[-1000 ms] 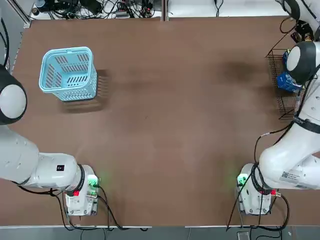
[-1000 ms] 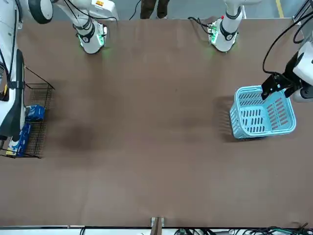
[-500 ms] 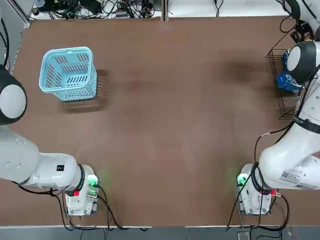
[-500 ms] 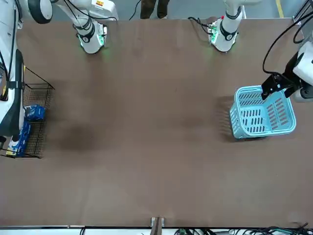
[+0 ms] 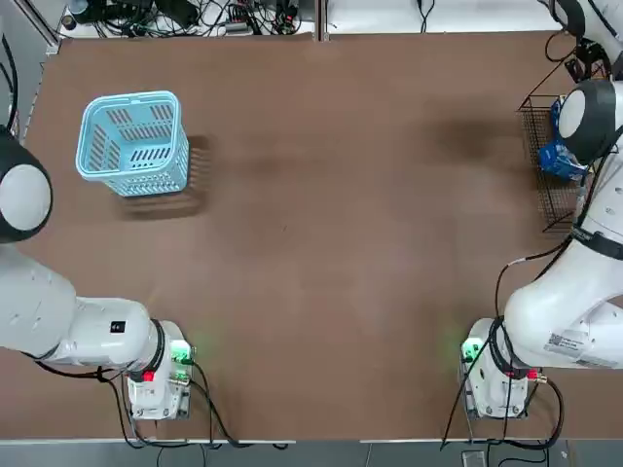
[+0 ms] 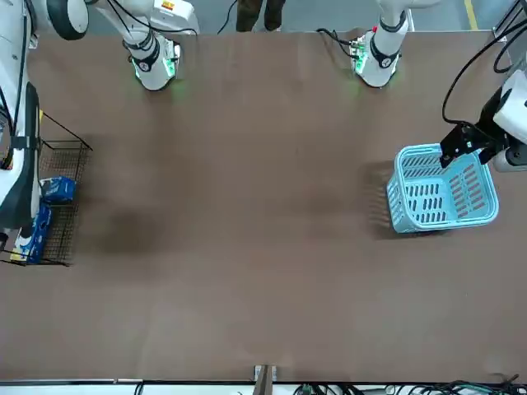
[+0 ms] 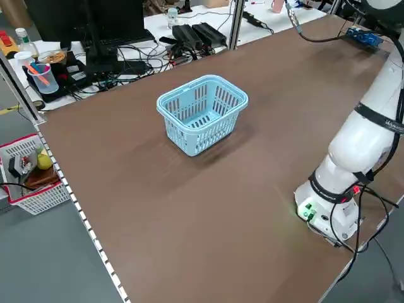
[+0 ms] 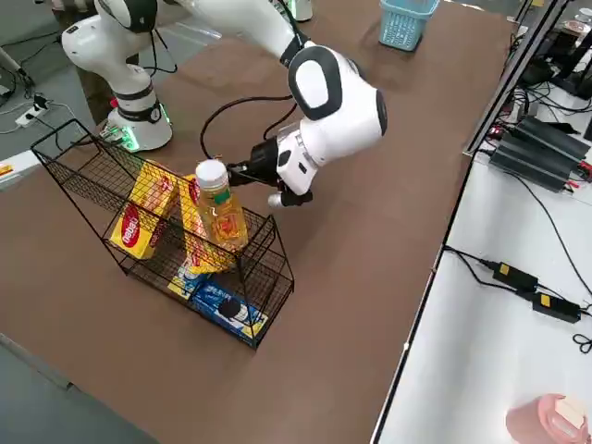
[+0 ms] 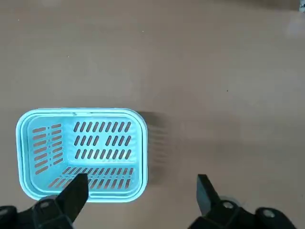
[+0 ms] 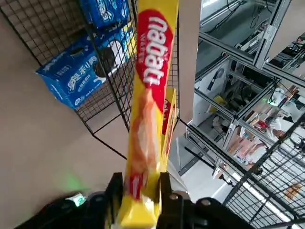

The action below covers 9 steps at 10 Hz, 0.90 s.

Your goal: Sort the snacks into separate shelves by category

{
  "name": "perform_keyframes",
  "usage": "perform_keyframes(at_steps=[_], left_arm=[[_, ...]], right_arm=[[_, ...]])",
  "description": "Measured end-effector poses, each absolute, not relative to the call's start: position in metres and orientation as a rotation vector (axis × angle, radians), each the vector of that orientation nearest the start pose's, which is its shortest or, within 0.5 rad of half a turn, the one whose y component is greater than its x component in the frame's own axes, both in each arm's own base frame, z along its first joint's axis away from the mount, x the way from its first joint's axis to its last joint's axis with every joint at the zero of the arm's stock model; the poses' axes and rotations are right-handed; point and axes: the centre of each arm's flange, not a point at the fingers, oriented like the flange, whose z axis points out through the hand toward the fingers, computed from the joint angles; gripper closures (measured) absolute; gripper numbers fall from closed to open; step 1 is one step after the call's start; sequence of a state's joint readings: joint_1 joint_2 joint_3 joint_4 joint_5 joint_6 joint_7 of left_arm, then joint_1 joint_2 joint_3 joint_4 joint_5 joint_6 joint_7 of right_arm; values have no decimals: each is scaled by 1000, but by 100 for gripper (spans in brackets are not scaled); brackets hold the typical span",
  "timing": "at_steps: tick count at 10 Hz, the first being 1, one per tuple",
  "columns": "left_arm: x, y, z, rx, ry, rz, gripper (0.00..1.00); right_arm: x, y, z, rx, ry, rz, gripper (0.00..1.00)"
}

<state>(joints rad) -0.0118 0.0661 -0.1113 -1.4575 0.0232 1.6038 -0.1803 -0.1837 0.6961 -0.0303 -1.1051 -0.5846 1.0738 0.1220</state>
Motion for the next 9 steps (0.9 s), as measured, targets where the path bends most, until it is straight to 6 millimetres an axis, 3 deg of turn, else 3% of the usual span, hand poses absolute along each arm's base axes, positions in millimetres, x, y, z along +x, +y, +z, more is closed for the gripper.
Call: perform_keyframes(at_steps=[3,6,8,9], left_arm=[[575,-66,644,-3134,-91,-129,0],[575,-66,644,-3134,-91,-129,0],[575,-66,644,-3134,-90,-130,0],[575,-67,644,-3134,-90,-130,0]], right_arm=[[634,-205,405,2357,-495,-904,60],[643,-185,413,2374,-463,-862,60],[645,-172,412,2402,-450,-875,56],[645,-170,412,2414,-448,-878,48]])
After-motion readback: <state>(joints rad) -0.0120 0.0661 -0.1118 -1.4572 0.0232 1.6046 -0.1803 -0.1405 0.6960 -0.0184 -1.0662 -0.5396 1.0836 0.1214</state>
